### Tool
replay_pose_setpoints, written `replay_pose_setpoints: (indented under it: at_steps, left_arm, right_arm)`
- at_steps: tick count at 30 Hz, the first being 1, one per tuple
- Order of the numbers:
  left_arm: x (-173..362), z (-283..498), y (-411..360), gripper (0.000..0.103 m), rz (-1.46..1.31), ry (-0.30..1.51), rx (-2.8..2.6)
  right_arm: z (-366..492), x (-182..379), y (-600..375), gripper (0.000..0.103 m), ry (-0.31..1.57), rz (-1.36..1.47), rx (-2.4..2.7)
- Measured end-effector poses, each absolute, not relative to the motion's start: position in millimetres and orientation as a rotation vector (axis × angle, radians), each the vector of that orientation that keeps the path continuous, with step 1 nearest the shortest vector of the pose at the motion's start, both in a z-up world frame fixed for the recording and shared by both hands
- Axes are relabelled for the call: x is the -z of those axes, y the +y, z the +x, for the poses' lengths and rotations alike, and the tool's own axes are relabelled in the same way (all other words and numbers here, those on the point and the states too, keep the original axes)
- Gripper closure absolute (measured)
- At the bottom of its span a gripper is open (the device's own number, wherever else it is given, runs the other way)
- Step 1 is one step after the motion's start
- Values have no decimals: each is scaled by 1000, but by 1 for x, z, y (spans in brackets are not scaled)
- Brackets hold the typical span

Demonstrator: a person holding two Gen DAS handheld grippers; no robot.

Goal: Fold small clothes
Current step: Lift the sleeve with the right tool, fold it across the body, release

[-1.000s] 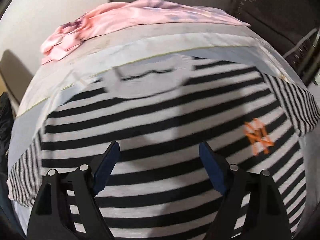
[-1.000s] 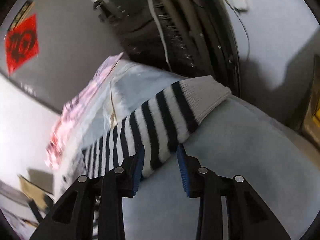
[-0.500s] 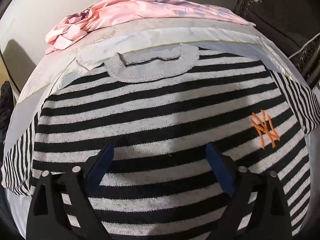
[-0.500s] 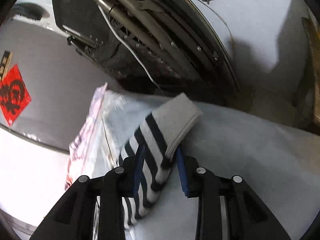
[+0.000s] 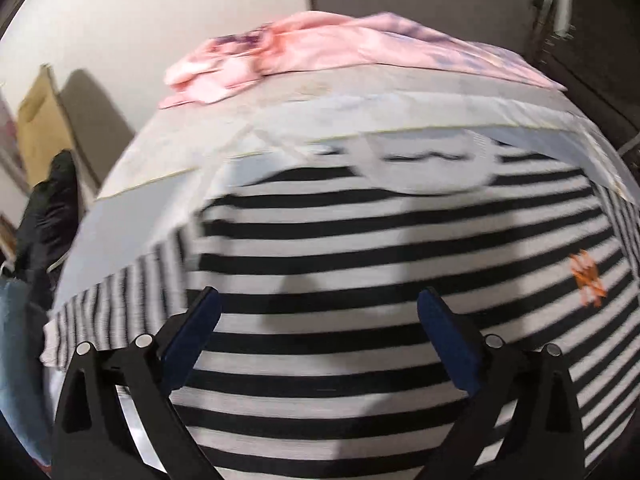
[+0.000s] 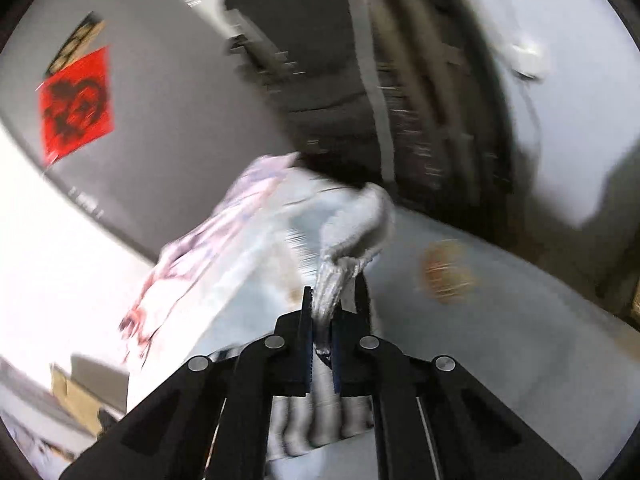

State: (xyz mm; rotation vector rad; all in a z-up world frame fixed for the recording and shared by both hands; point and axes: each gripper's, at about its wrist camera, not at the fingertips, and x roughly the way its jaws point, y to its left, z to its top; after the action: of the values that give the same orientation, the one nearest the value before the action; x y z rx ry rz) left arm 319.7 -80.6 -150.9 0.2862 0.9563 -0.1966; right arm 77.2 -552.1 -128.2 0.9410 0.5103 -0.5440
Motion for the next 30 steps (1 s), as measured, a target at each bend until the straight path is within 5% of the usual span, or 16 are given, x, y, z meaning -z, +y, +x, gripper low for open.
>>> replay_pose_setpoints:
  at_steps: [17, 30]
  left_arm:
    - [177, 335, 6, 7, 14, 1031, 185]
    - [181, 337, 1, 7, 45, 1039, 186]
  right_arm:
    - [213, 91, -355, 96, 689, 775, 206]
    - [261, 174, -247, 93, 991, 628, 63]
